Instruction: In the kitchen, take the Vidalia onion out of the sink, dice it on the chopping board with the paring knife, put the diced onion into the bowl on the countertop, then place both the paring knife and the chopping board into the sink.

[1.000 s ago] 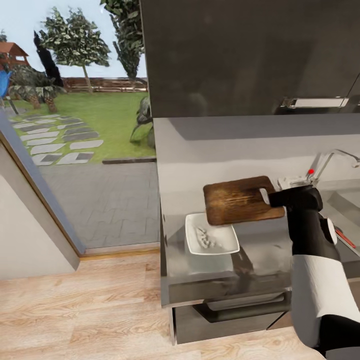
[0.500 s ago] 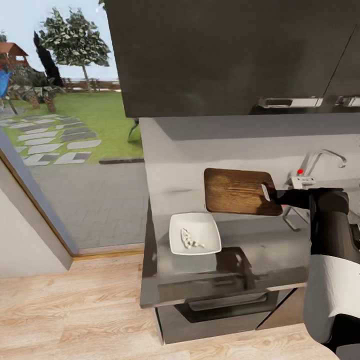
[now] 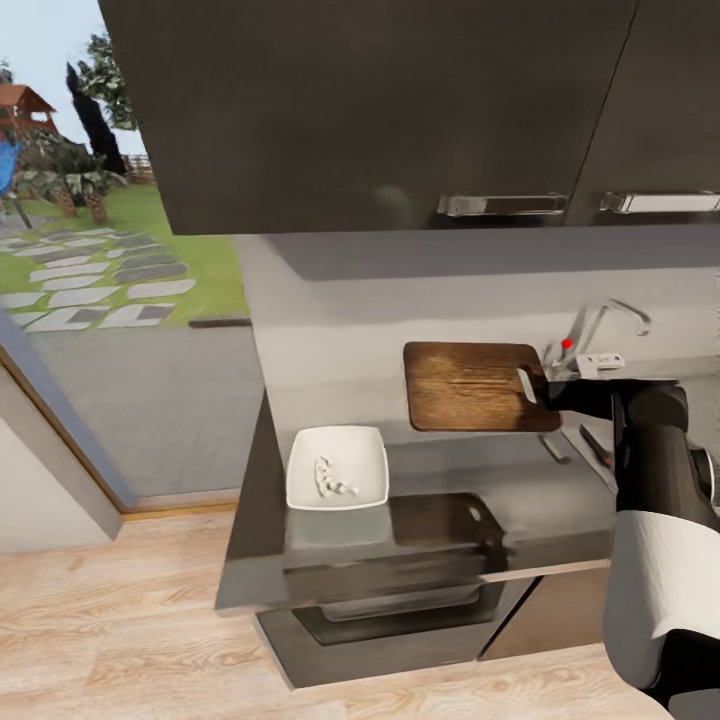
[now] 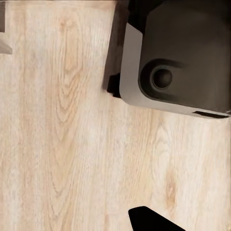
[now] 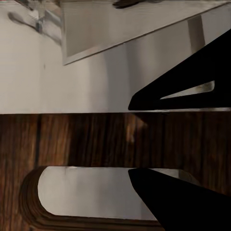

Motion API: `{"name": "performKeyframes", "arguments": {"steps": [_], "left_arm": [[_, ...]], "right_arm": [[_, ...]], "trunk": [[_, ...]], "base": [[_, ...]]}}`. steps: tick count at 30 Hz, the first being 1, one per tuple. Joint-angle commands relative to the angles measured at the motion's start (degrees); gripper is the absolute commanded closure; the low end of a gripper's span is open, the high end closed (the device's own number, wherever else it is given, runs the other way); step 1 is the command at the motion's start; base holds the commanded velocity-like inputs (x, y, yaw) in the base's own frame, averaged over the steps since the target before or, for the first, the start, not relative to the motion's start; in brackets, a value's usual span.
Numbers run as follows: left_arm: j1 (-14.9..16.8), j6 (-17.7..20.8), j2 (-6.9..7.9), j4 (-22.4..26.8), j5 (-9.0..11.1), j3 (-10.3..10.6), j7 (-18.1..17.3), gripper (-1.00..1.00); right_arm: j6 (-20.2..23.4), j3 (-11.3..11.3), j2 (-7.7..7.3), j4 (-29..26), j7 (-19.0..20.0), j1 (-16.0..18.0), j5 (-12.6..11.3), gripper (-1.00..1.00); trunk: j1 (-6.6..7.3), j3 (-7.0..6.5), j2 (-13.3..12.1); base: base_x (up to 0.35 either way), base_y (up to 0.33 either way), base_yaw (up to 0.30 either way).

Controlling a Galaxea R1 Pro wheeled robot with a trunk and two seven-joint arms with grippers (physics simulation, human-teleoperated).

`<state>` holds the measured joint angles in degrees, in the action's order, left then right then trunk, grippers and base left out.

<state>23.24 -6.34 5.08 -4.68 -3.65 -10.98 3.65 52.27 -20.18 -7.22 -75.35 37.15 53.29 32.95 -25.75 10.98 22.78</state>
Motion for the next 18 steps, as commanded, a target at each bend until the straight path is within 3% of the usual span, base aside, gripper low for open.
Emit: {"name": "performKeyframes", "arguments": {"steps": [1, 7, 9, 12, 16, 18], "left_arm": [[0.1, -0.3, -0.03, -0.3, -0.4, -0.4, 0.2, -1.0], [0.1, 0.1, -2.08, -0.2, -0.4, -0.4, 0.2, -1.0], [0.1, 0.1, -2.59, -0.2, -0.4, -0.4, 0.2, -1.0], [0.1, 0.1, -2.84, -0.2, -0.4, -0.4, 0.3, -1.0], [0.1, 0.1, -2.84, -0.2, -0.3, -0.4, 0.4, -1.0], [0.1, 0.1, -2.81, -0.2, -0.3, -0.4, 0.4, -1.0]], "right_arm": [[0.2, 0.0, 0.06, 0.0, 0.5, 0.1, 0.4, 1.0], [0.6, 0.0, 1.07, 0.0, -0.2, 0.1, 0.4, 1.0], [0.6, 0.0, 2.88, 0.1, -2.1, 0.1, 0.6, 1.0], [0.6, 0.0, 6.54, 0.1, -8.8, 0.1, 0.7, 1.0], [0.5, 0.0, 10.36, 0.4, -15.8, 0.1, 0.7, 1.0], [0.4, 0.0, 11.14, 0.6, -19.9, 0.1, 0.6, 1.0]], "trunk": [[-0.04, 0.11, 0.1], [-0.04, 0.11, 0.1], [-0.04, 0.11, 0.1], [-0.04, 0.11, 0.1], [-0.04, 0.11, 0.1], [-0.04, 0.11, 0.1]], "base": [[0.0, -0.315, 0.0], [0.0, -0.316, 0.0], [0.0, -0.318, 0.0], [0.0, -0.318, 0.0], [0.0, -0.318, 0.0], [0.0, -0.318, 0.0]]}}
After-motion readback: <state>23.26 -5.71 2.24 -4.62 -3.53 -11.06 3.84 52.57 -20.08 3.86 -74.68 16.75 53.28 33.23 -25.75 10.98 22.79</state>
